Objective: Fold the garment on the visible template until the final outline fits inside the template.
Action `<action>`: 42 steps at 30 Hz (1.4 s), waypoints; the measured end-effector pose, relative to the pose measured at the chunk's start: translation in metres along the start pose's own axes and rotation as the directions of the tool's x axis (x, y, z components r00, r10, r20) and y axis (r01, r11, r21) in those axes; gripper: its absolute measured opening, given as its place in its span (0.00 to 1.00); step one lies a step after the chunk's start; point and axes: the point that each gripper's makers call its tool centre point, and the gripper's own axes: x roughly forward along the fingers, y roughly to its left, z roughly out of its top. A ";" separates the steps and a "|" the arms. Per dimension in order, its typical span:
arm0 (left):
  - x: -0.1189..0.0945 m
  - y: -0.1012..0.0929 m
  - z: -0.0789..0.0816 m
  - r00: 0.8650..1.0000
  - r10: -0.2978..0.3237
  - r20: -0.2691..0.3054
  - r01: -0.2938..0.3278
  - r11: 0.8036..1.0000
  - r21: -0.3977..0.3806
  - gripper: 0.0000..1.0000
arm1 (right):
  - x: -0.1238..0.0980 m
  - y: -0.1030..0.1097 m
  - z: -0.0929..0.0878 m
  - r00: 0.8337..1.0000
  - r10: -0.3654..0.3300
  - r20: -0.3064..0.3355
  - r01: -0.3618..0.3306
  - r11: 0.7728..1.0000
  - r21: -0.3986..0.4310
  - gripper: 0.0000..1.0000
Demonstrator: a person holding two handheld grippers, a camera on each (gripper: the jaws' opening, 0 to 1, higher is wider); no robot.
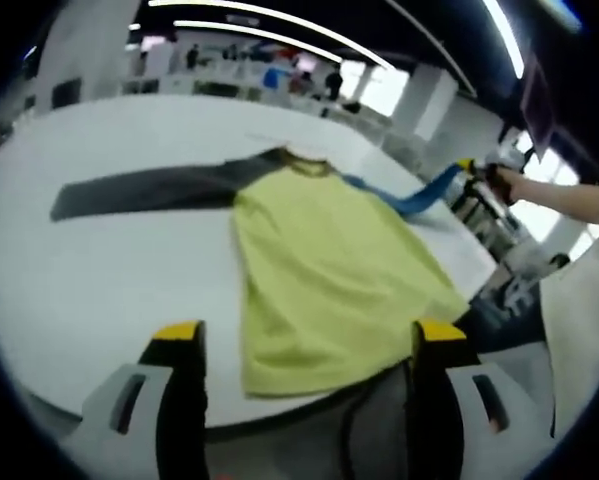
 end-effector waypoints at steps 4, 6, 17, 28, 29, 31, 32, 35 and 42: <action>0.000 -0.002 0.008 1.000 -0.018 0.008 0.018 1.000 0.018 0.84 | 0.001 0.012 0.005 1.000 0.026 0.010 -0.026 1.000 -0.004 0.03; 0.000 -0.004 0.013 0.999 -0.032 0.010 0.031 0.999 0.033 0.84 | 0.000 0.019 0.007 0.999 0.038 0.014 -0.038 0.999 -0.011 0.03; 0.002 -0.012 0.016 0.996 -0.084 -0.021 0.085 0.993 0.080 0.84 | -0.002 0.050 0.021 0.994 0.104 0.037 -0.103 0.994 -0.027 0.03; 0.000 -0.010 0.018 0.996 -0.089 -0.010 0.090 0.993 0.071 0.83 | 0.000 0.090 0.027 0.985 0.169 0.043 -0.167 0.985 -0.044 0.03; 0.000 -0.010 0.019 0.996 -0.089 -0.009 0.090 0.993 0.070 0.83 | 0.001 0.093 0.027 0.983 0.177 0.043 -0.175 0.983 -0.047 0.03; 0.000 -0.010 0.019 0.996 -0.089 -0.008 0.089 0.993 0.072 0.83 | 0.003 0.101 0.028 0.980 0.193 0.041 -0.191 0.980 -0.058 0.03; 0.000 -0.009 0.020 0.996 -0.089 -0.005 0.089 0.993 0.072 0.83 | 0.003 0.105 0.029 0.979 0.201 0.040 -0.198 0.978 -0.067 0.03; 0.000 -0.009 0.022 0.996 -0.091 0.000 0.090 0.993 0.073 0.83 | 0.003 0.114 0.030 0.975 0.218 0.044 -0.215 0.974 -0.064 0.03; 0.001 -0.010 0.022 0.995 -0.095 -0.004 0.095 0.992 0.079 0.83 | 0.005 0.137 0.033 0.960 0.275 0.047 -0.271 0.960 -0.075 0.03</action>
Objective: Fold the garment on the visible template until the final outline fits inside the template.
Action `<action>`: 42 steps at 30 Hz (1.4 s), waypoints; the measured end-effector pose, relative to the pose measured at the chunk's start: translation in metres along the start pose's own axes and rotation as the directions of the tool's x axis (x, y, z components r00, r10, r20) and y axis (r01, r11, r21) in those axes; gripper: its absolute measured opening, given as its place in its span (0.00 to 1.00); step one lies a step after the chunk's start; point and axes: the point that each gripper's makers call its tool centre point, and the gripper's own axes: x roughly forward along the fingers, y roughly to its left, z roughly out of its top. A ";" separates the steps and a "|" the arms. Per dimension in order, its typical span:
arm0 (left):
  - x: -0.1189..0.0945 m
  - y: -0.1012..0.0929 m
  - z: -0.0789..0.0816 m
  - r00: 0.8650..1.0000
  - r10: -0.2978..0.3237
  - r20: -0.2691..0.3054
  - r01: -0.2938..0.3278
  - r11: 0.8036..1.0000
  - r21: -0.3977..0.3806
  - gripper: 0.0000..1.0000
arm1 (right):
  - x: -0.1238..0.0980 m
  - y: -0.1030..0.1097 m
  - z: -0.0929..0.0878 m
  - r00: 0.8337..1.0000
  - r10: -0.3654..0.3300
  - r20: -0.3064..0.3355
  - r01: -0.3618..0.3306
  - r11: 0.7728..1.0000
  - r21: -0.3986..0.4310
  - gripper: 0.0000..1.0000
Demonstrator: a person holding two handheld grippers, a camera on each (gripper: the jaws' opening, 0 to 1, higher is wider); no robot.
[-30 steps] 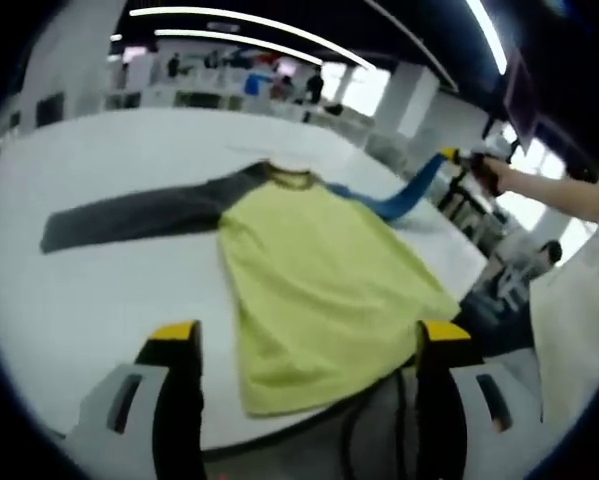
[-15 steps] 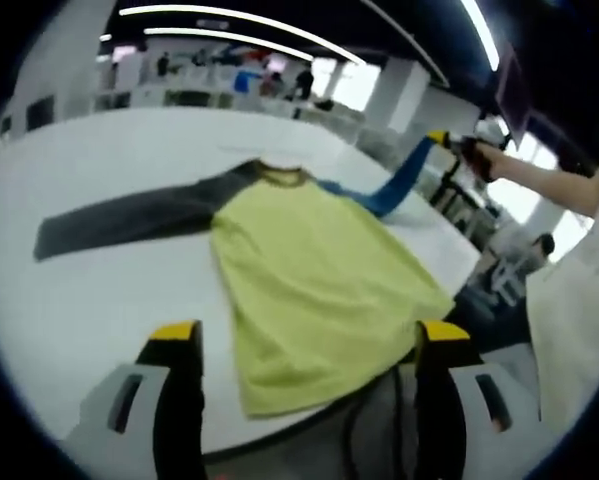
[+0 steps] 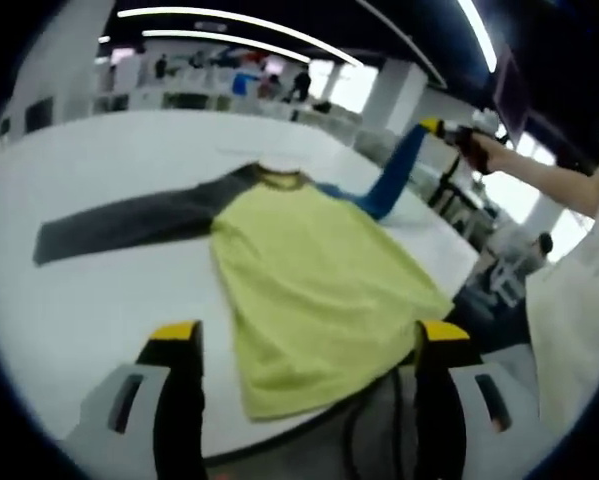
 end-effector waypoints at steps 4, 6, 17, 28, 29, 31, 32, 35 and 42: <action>-0.001 0.001 -0.001 1.000 0.003 0.000 -0.003 1.000 -0.009 0.83 | 0.003 0.010 0.001 1.000 0.025 0.001 -0.025 1.000 -0.001 0.03; -0.002 0.001 -0.002 1.000 0.002 0.000 -0.002 1.000 -0.012 0.83 | 0.004 0.013 0.001 0.999 0.035 0.000 -0.035 0.999 -0.003 0.03; -0.004 0.004 -0.007 1.000 0.010 0.005 -0.010 0.999 -0.037 0.83 | -0.006 0.092 -0.004 0.994 0.108 -0.019 -0.108 0.994 -0.029 0.03; -0.008 0.007 -0.009 1.000 0.016 0.010 -0.015 0.998 -0.061 0.83 | 0.010 0.129 -0.008 0.984 0.175 -0.037 -0.177 0.983 -0.048 0.03; -0.008 0.007 -0.009 1.000 0.016 0.010 -0.015 0.998 -0.062 0.83 | 0.012 0.130 -0.009 0.983 0.180 -0.038 -0.181 0.982 -0.047 0.03; -0.009 0.007 -0.009 1.000 0.015 0.011 -0.014 0.998 -0.061 0.83 | 0.014 0.132 -0.009 0.981 0.187 -0.041 -0.189 0.981 -0.038 0.03; -0.009 0.006 -0.010 1.000 0.015 0.012 -0.015 0.998 -0.061 0.83 | 0.015 0.133 -0.009 0.981 0.191 -0.041 -0.192 0.981 -0.037 0.03; -0.009 0.007 -0.011 1.000 0.017 0.011 -0.017 0.998 -0.067 0.83 | 0.019 0.139 -0.009 0.978 0.203 -0.041 -0.204 0.978 -0.034 0.03; -0.009 0.006 -0.016 1.000 0.017 0.006 -0.016 0.997 -0.074 0.83 | 0.031 0.158 -0.009 0.968 0.246 -0.048 -0.248 0.968 -0.039 0.03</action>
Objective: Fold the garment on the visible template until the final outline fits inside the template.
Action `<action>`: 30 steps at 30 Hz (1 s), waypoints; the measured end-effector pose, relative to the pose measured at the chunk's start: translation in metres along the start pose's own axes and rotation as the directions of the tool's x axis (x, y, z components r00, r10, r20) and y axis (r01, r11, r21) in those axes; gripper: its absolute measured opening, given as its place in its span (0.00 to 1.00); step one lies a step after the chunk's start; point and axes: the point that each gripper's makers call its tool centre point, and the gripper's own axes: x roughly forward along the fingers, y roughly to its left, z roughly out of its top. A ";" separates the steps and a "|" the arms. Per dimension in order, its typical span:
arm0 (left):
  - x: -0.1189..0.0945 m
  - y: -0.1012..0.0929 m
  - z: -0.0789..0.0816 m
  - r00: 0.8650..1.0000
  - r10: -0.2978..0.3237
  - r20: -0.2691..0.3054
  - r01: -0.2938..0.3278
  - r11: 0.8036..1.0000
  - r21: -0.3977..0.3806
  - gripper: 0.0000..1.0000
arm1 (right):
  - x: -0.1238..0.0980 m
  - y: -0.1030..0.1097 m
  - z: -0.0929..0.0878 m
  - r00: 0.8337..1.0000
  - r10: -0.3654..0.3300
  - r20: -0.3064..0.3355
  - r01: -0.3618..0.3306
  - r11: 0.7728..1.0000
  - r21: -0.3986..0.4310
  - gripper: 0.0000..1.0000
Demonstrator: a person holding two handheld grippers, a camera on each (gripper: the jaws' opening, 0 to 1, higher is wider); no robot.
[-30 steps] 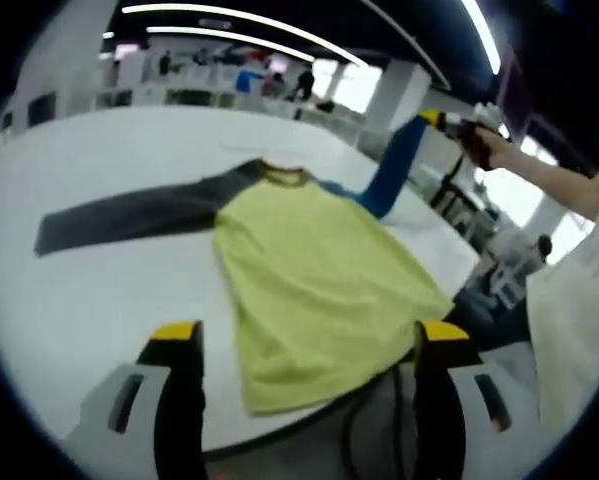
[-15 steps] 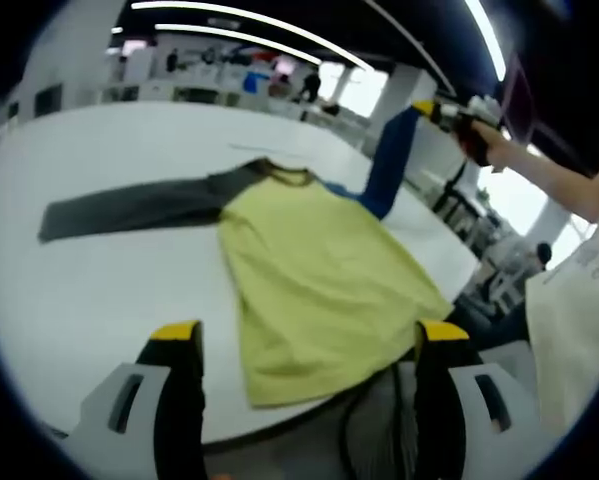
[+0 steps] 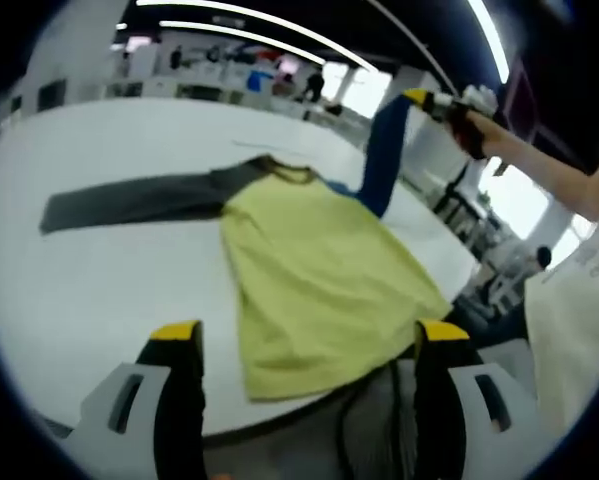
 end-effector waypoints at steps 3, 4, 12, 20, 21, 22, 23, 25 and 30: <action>0.000 0.000 -0.001 1.000 0.001 0.001 -0.001 1.000 -0.004 0.83 | 0.012 -0.001 -0.003 1.000 0.019 -0.009 -0.019 1.000 -0.007 0.03; -0.001 0.000 -0.001 1.000 0.001 0.003 -0.001 1.000 -0.005 0.83 | 0.015 -0.001 -0.004 1.000 0.022 -0.012 -0.022 1.000 -0.008 0.03; -0.001 0.001 -0.005 1.000 0.002 -0.001 -0.002 1.000 -0.016 0.83 | 0.048 -0.010 -0.023 0.998 0.050 -0.045 -0.051 0.999 -0.005 0.03; -0.002 0.003 -0.006 1.000 0.006 0.007 -0.006 0.999 -0.039 0.82 | 0.070 -0.006 -0.055 0.993 0.061 -0.103 -0.064 0.998 -0.022 0.03; -0.002 0.003 -0.006 1.000 0.006 0.007 -0.006 0.999 -0.042 0.82 | 0.073 -0.008 -0.060 0.992 0.060 -0.115 -0.063 0.998 -0.026 0.03; -0.002 0.004 -0.007 1.000 0.007 0.006 -0.007 0.999 -0.045 0.82 | 0.075 -0.010 -0.063 0.991 0.057 -0.120 -0.061 0.998 -0.024 0.03; -0.002 0.004 -0.007 1.000 0.008 0.005 -0.007 0.999 -0.047 0.82 | 0.077 -0.009 -0.067 0.991 0.056 -0.125 -0.059 0.998 -0.017 0.03; -0.001 0.004 -0.009 1.000 0.007 0.003 -0.007 0.999 -0.050 0.82 | 0.077 -0.007 -0.073 0.989 0.059 -0.133 -0.060 0.998 -0.009 0.03; -0.002 0.004 -0.009 1.000 0.010 0.005 -0.010 0.998 -0.058 0.82 | 0.083 -0.004 -0.090 0.986 0.058 -0.155 -0.058 0.998 0.005 0.03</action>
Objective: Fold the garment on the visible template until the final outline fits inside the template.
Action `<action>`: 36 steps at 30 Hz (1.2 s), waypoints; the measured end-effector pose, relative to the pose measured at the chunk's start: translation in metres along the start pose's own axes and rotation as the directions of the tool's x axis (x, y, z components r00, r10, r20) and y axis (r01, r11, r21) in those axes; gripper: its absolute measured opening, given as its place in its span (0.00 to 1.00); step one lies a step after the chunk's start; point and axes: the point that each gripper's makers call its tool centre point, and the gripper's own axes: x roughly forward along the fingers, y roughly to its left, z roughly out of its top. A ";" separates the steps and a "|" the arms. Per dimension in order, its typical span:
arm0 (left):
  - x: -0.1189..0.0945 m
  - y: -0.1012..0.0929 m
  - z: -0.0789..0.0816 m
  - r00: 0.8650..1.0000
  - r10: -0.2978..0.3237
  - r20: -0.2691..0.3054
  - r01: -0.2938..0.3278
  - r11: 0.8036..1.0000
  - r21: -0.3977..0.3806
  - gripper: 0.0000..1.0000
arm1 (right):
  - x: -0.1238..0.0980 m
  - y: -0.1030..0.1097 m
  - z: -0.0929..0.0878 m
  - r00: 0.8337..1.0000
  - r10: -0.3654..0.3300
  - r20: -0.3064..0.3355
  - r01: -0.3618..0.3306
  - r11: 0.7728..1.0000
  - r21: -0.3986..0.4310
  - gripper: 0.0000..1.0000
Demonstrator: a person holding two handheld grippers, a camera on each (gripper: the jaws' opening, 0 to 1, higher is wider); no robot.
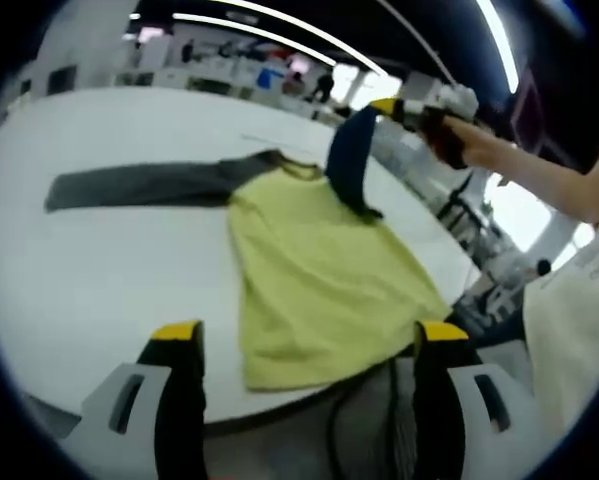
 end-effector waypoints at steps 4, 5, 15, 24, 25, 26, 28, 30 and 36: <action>-0.001 0.002 0.002 1.000 0.006 0.008 -0.006 1.000 -0.009 0.82 | 0.005 0.006 -0.008 1.000 0.003 -0.014 -0.003 1.000 0.004 0.03; -0.001 0.002 0.002 1.000 0.007 0.008 -0.007 1.000 -0.010 0.82 | 0.008 0.010 -0.010 1.000 0.007 -0.021 -0.007 1.000 0.007 0.03; -0.001 0.000 0.000 1.000 0.002 0.002 -0.002 1.000 -0.005 0.82 | 0.017 0.024 -0.029 0.998 0.023 -0.055 -0.022 1.000 0.014 0.03; -0.001 -0.001 0.001 1.000 -0.002 0.009 0.002 1.000 -0.008 0.82 | 0.027 0.033 -0.048 0.995 0.037 -0.090 -0.037 0.999 0.002 0.03; -0.001 -0.001 0.001 1.000 -0.004 0.009 0.004 1.000 -0.008 0.82 | 0.030 0.036 -0.049 0.995 0.038 -0.095 -0.038 0.999 -0.001 0.03; 0.000 -0.002 0.001 1.000 -0.006 0.010 0.006 1.000 -0.007 0.82 | 0.032 0.038 -0.053 0.994 0.039 -0.103 -0.040 0.999 -0.008 0.03; 0.000 -0.002 0.001 1.000 -0.011 0.012 0.011 1.000 -0.006 0.82 | 0.033 0.041 -0.059 0.992 0.041 -0.118 -0.044 0.999 -0.023 0.03; 0.000 -0.002 0.001 1.000 -0.013 0.012 0.013 1.000 -0.005 0.82 | 0.037 0.042 -0.064 0.991 0.035 -0.132 -0.039 0.999 -0.030 0.03; 0.001 -0.002 0.002 1.000 -0.018 0.019 0.018 1.000 -0.008 0.82 | 0.042 0.045 -0.072 0.989 0.036 -0.145 -0.038 0.999 -0.012 0.03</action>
